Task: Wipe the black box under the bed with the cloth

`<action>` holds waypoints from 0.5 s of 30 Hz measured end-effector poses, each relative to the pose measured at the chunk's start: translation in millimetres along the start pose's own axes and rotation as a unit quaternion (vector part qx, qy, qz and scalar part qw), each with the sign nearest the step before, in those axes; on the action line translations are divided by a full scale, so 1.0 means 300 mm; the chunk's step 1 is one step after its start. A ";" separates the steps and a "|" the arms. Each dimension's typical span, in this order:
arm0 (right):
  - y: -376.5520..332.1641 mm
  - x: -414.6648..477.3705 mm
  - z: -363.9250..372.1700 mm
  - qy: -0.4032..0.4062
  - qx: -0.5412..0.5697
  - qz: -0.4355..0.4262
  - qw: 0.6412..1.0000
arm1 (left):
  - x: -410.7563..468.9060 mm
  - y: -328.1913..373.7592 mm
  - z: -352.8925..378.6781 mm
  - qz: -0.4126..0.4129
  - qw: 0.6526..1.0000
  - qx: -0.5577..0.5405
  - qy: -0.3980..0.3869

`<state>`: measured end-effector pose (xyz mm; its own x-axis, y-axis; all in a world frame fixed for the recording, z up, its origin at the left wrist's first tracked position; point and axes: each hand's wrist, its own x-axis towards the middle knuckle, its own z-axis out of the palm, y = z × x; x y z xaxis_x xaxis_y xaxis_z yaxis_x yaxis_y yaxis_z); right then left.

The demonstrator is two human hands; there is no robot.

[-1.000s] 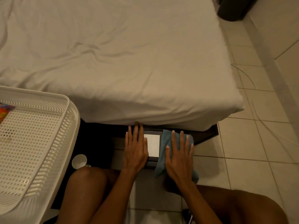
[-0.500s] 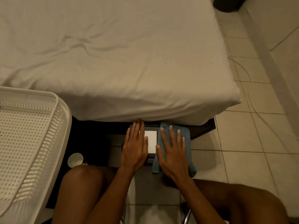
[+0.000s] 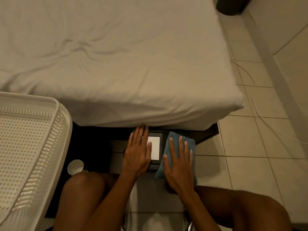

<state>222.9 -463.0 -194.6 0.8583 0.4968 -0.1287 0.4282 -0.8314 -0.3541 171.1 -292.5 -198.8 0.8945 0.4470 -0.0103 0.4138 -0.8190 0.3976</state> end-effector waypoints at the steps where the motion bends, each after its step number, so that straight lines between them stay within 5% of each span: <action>1: 0.002 0.040 -0.010 0.005 -0.005 0.000 1.000 | 0.001 0.003 0.001 -0.001 1.000 0.002 0.002; 15: 0.039 0.129 -0.048 0.007 0.046 0.065 0.997 | 0.002 0.008 0.007 -0.007 1.000 0.015 0.012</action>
<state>265.3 -457.0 -190.4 0.9093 0.3819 -0.1655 0.2861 -0.8623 -0.4179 173.0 -294.9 -199.8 0.8841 0.4672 0.0068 0.4318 -0.8227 0.3698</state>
